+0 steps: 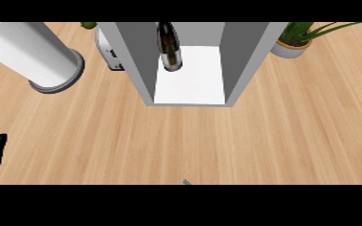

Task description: Pick up the wine, place it into the cabinet and close the cabinet

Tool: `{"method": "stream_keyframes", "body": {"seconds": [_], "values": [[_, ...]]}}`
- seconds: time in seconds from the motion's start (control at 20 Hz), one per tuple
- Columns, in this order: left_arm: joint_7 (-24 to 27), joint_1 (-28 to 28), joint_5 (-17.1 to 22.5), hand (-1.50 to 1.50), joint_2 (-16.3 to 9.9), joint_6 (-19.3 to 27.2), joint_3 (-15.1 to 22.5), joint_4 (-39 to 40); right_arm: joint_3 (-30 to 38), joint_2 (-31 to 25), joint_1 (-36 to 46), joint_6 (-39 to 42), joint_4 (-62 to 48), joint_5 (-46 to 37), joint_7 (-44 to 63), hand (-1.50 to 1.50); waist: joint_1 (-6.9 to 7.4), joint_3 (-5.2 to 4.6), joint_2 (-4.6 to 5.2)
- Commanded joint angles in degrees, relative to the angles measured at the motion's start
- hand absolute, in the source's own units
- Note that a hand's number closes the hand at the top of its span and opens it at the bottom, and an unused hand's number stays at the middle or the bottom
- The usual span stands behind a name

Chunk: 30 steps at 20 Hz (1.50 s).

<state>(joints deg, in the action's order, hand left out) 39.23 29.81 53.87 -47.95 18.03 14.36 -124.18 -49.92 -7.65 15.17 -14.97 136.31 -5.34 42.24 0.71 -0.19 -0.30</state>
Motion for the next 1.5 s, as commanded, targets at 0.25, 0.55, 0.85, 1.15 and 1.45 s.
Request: {"method": "stream_keyframes", "body": {"seconds": [0.25, 0.55, 0.85, 1.15, 1.45], "values": [[-0.98, -0.85, -3.10, -1.50, 2.70, 1.11, 3.02, -1.67, 3.37, 7.24, 21.48, -8.91, -10.76, 9.05, 2.35, 1.50, 1.51, -0.02, 0.28], [-5.48, -3.18, 1.11, -1.50, 1.69, 0.51, -1.73, -2.10, 8.36, 7.48, 35.30, -13.42, -26.37, 16.47, -5.07, 1.50, 1.82, 0.09, 0.47], [-3.97, -4.35, -3.35, -1.50, 4.99, 0.82, 0.82, 2.23, 17.55, 7.60, 47.73, -10.13, -41.25, 20.65, -8.82, 1.50, 1.23, 0.09, 0.52], [-7.82, -7.64, -3.54, -1.50, 5.96, 4.40, -0.09, -0.16, 22.29, 7.44, 52.84, -4.71, -52.03, 15.23, -11.61, 1.50, 0.31, 0.16, 0.43], [-9.64, -6.30, -3.93, -1.50, 5.71, 2.47, -2.42, -0.27, 26.42, 7.64, 50.03, -0.74, -63.27, 16.97, -21.38, 1.50, 0.61, 0.17, 0.58]]}}
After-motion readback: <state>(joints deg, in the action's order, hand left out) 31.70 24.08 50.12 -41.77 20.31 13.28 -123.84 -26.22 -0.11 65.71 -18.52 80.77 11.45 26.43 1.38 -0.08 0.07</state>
